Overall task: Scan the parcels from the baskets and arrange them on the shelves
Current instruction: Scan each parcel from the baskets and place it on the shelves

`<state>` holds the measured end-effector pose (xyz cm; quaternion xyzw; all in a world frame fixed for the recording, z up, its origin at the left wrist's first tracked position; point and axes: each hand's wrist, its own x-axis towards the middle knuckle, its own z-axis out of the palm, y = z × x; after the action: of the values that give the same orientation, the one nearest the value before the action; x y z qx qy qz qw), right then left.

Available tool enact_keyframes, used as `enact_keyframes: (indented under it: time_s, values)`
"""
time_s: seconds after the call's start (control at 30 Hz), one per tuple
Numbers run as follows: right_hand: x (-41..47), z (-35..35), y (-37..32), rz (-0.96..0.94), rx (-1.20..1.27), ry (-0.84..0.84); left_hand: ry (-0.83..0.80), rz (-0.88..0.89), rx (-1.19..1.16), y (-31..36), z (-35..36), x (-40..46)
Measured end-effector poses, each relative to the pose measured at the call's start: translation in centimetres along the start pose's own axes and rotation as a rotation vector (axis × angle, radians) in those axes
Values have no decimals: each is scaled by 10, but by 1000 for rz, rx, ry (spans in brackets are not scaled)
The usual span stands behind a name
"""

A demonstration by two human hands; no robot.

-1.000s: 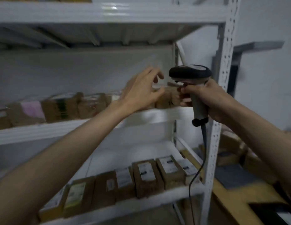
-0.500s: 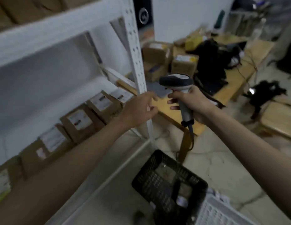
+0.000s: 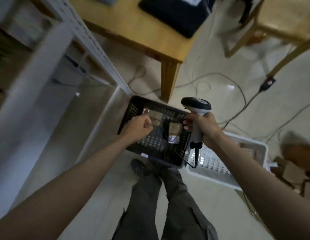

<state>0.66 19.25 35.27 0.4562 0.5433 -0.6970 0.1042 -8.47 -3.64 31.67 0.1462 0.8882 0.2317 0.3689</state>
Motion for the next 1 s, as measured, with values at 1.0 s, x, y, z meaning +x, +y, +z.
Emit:
enact_keyframes:
  time_s: [1.0]
  values:
    - [323,-13,392,218,269,81,-7,186,499,-188,413,365]
